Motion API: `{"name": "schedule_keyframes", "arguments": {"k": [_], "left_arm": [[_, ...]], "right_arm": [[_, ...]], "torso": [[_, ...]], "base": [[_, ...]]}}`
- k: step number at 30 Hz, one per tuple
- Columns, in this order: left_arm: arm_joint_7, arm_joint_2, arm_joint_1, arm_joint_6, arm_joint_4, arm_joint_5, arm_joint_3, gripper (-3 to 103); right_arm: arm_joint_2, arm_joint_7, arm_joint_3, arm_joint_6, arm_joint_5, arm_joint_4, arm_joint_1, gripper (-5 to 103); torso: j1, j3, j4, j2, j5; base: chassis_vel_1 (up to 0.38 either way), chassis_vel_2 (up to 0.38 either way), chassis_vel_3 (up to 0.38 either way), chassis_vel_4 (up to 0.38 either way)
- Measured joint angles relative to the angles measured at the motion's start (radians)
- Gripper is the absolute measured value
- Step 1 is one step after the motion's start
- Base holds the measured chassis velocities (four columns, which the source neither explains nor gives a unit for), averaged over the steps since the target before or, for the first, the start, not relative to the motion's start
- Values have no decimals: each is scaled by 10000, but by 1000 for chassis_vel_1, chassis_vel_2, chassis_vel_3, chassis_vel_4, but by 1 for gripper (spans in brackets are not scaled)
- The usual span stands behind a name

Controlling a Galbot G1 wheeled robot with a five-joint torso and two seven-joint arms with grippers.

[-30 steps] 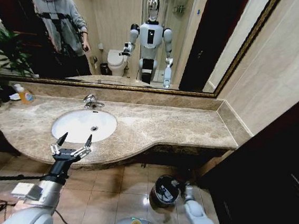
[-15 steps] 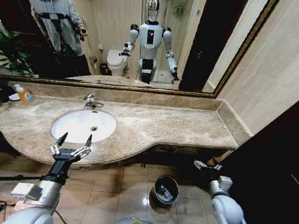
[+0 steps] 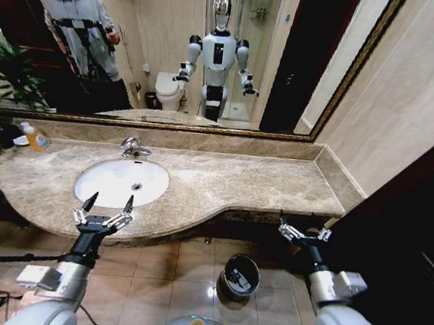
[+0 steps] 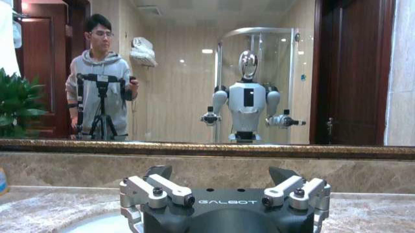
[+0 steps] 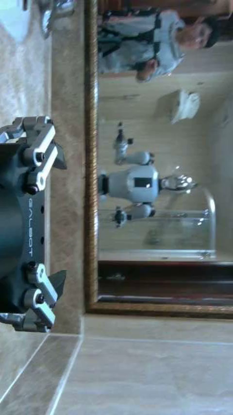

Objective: Pick up the trash from the sink and place it in the trash bin.

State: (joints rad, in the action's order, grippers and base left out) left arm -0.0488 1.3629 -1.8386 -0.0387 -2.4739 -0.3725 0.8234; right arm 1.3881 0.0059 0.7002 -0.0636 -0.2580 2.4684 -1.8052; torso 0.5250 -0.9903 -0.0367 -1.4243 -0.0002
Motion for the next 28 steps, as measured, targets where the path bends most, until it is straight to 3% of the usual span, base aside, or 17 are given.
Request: {"name": "schedule_keyframes", "arguments": {"k": [28], "left_arm": [[0, 0, 0, 0, 0, 0, 0, 100]], "right_arm": [[-27, 23, -10, -145, 6, 92, 89, 100]], "torso": [[1, -1, 0, 1, 2]], "base": [[0, 0, 0, 0]]}}
